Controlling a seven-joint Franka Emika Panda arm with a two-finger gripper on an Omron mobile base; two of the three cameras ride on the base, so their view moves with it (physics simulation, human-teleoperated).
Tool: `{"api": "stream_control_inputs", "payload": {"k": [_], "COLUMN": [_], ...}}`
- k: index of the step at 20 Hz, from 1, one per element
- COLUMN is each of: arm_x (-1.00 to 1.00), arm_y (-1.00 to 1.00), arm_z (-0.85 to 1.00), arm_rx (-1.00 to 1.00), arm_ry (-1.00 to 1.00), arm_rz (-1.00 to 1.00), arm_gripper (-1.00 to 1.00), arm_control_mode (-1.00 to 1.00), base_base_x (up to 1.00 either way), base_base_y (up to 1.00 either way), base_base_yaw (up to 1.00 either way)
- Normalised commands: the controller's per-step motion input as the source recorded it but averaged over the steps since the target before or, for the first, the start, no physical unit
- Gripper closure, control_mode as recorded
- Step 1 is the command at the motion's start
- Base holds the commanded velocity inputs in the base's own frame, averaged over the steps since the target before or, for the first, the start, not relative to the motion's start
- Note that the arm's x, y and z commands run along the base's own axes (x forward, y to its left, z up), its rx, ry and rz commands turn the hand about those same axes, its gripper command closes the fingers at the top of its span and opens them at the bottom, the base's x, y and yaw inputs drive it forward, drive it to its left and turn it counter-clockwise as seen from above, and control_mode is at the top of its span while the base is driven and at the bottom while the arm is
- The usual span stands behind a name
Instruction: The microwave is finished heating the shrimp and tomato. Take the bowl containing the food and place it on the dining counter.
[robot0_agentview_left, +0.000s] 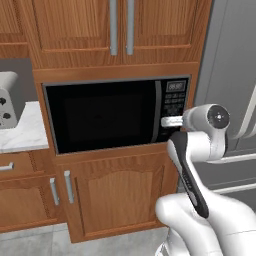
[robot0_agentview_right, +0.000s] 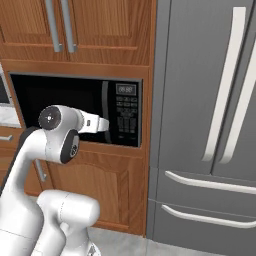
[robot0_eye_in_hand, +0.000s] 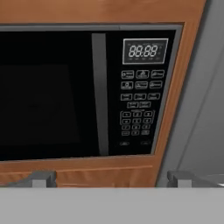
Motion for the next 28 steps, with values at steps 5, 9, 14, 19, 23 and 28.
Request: {"api": "stream_control_inputs", "payload": {"k": [5, 9, 14, 19, 23, 28], "arm_x": [0.57, 0.6, 0.58, 0.64, 0.72, 0.66], "arm_y": [0.05, 0.12, 0.07, 0.0, 0.0, 0.0], "arm_z": [0.0, 0.0, -0.03, -0.11, -0.12, -0.14], "arm_rx": [0.0, 0.0, 0.0, 0.0, 0.02, 0.04], "arm_ry": [-0.05, 0.0, 0.0, 0.0, 0.0, 0.0], "arm_rz": [0.0, 0.0, 0.0, 0.0, 0.0, 0.0], "arm_gripper": [-1.0, -1.0, -1.0, -1.0, -1.0, -1.0], "arm_control_mode": [-1.0, -1.0, -1.0, -1.0, -1.0, -1.0], "base_base_x": [0.0, 0.0, 0.0, 0.0, 0.0, 0.0], "base_base_y": [0.0, 0.0, 0.0, 0.0, 0.0, 0.0], "base_base_yaw": [0.0, 0.0, 0.0, 0.0, 0.0, 0.0]}}
